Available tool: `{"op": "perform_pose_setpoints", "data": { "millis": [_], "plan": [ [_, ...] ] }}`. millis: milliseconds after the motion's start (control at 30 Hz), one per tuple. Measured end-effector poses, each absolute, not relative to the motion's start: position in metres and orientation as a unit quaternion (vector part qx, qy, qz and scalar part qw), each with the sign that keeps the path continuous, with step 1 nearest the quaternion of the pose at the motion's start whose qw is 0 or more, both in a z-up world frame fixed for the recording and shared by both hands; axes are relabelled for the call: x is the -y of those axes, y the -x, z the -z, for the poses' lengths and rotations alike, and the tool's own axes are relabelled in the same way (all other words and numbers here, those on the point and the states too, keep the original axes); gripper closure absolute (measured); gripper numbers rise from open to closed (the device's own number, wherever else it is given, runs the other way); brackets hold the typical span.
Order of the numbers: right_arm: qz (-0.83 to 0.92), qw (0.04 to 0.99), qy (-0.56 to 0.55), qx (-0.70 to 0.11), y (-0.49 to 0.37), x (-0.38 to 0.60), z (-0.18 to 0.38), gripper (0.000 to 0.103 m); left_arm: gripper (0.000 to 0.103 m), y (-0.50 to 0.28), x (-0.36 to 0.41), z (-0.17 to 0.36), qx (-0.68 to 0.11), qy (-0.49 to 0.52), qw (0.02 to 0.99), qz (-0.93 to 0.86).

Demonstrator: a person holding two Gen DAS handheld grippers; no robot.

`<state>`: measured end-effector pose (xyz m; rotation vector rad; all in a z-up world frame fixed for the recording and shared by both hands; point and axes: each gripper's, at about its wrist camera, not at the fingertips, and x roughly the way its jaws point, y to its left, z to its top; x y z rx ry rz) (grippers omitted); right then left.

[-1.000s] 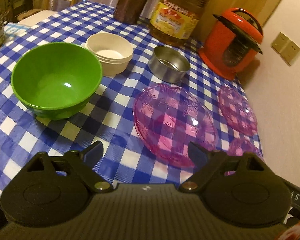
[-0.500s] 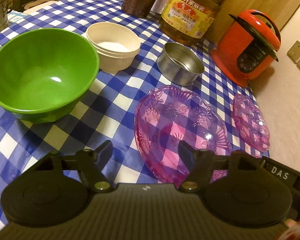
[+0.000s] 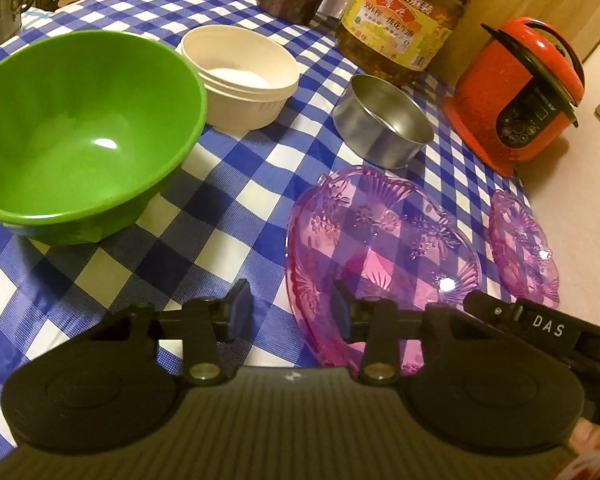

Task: Organize plates and bowls
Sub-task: 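Reach and grasp a pink glass plate rim with the left tool while the right tool grasps another, then lift and carry the held pink plates toward the red rice cooker with both tools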

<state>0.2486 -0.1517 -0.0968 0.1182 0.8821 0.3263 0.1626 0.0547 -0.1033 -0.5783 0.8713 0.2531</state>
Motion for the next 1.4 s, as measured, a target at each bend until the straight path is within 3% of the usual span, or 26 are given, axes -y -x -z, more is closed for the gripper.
{"op": "perform_pose_setpoints", "data": {
  "millis": [533, 1400],
  "plan": [
    [-0.154, 0.887, -0.054, -0.431, -0.251, 0.145, 0.107, 0.088, 0.092, -0.164, -0.054, 0.104, -0.407, 0.28, 0.862, -0.113],
    [-0.13, 0.907, -0.102, -0.386, -0.21, 0.191, 0.048, 0.092, 0.094, -0.156, -0.021, 0.042, -0.378, 0.243, 0.891, -0.06]
  ]
}}
